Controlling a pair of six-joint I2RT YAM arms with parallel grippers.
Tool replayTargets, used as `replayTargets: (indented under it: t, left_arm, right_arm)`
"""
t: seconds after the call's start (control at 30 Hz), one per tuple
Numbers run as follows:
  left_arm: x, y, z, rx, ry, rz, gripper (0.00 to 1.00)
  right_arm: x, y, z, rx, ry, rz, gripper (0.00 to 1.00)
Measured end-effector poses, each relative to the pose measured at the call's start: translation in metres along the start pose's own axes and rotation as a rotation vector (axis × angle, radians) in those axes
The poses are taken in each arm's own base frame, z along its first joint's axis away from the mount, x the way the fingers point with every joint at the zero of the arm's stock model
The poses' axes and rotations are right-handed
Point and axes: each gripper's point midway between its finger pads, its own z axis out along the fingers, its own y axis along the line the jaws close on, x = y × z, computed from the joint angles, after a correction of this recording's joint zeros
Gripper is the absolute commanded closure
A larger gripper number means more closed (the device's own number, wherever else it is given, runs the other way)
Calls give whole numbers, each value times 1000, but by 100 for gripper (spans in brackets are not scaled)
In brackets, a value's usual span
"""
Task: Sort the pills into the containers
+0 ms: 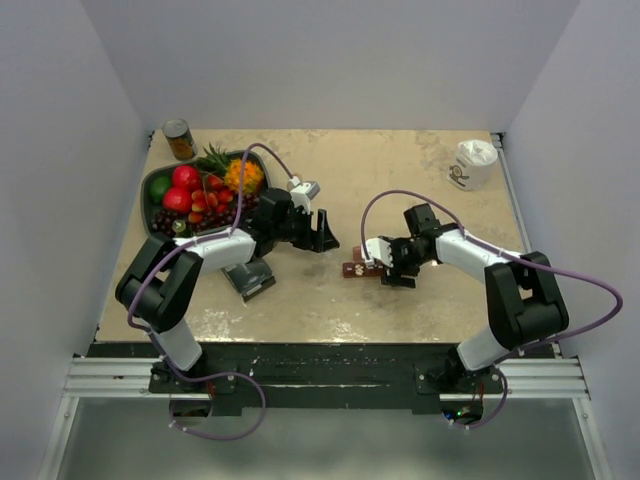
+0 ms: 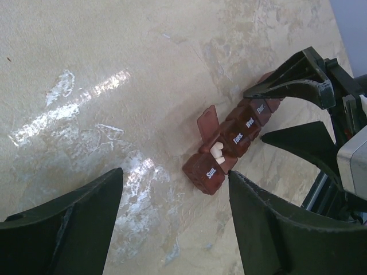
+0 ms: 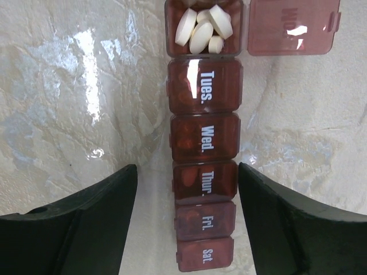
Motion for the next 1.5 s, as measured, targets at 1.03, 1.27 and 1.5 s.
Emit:
replayTargets:
  t: [1.03, 1.27, 1.5]
  left_arm:
    - [12, 7, 4, -16, 37, -20, 27]
    - [14, 9, 5, -19, 42, -25, 27]
    - [21, 14, 10, -27, 61, -51, 27]
  right_arm:
    - [-6, 0, 6, -24, 3, 8, 92]
    - [-12, 4, 9, -40, 0, -12, 92]
    - [-14, 5, 10, -45, -2, -19, 92]
